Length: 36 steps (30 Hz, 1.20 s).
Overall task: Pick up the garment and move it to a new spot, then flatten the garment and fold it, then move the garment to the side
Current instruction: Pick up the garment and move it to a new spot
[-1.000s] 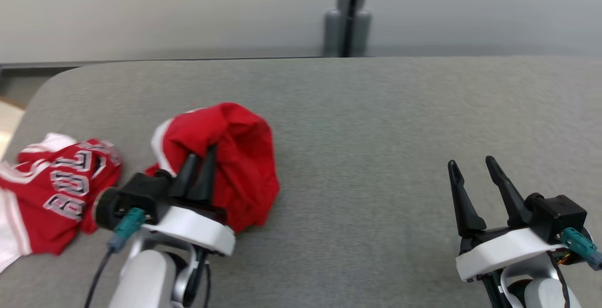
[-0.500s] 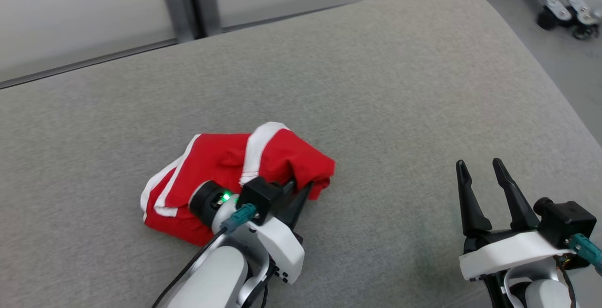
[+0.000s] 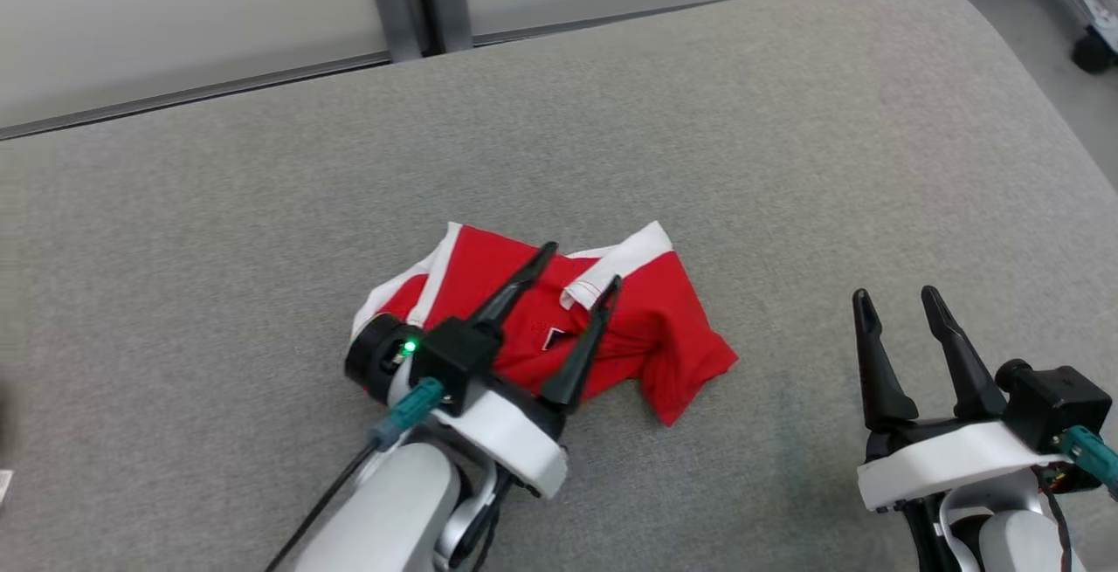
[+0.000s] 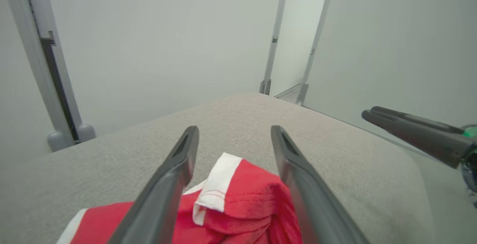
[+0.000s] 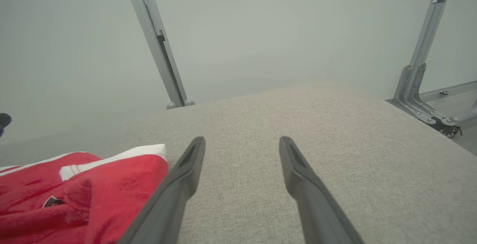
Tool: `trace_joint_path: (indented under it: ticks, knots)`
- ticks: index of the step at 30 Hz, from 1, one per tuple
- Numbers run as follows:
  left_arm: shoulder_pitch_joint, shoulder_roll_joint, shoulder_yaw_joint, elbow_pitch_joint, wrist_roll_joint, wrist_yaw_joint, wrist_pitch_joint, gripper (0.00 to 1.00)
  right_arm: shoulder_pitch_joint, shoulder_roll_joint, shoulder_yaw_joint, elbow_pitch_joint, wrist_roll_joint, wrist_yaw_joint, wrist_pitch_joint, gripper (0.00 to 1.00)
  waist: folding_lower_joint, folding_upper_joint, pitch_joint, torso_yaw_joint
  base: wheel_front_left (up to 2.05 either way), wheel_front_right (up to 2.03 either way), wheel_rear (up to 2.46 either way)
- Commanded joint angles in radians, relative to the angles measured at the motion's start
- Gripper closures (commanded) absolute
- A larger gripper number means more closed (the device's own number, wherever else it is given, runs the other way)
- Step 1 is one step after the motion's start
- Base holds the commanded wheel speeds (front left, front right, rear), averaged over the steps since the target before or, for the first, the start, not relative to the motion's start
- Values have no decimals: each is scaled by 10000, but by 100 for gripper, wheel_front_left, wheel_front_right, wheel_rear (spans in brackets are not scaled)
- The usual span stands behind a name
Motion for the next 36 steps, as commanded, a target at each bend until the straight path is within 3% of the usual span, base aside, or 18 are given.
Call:
trace_joint_path:
  ticks: [1,5,12,17,23,36]
  knots:
    - [230,237,286,-199,-98,237,-65,0,-45,-25,-42,-93,-136,0,90,0,0,0,-367,632,0,0,0]
    - [679,634,1099,-629,-336,793,-163,0,71,-34,-91,-252,-310,0,311,0,0,0,-619,1244,0,0,0]
    - [1481,1321,2479,-930,-785,1348,-247,0,242,-159,-49,-466,-363,0,508,0,0,0,-941,1927,0,0,0]
    - [2146,1880,3444,-1155,-1007,1236,-262,0,420,-273,-6,-540,-305,0,638,0,0,0,-1168,2303,0,0,0]
    - [2836,2051,3966,-1380,-1081,1006,-253,0,659,-454,31,-626,-331,0,787,0,0,0,-1500,2443,0,0,0]
    - [4006,2010,3825,-1649,-987,1064,-180,0,1413,-588,25,-885,-306,0,1115,0,0,0,-2199,2431,0,0,0]
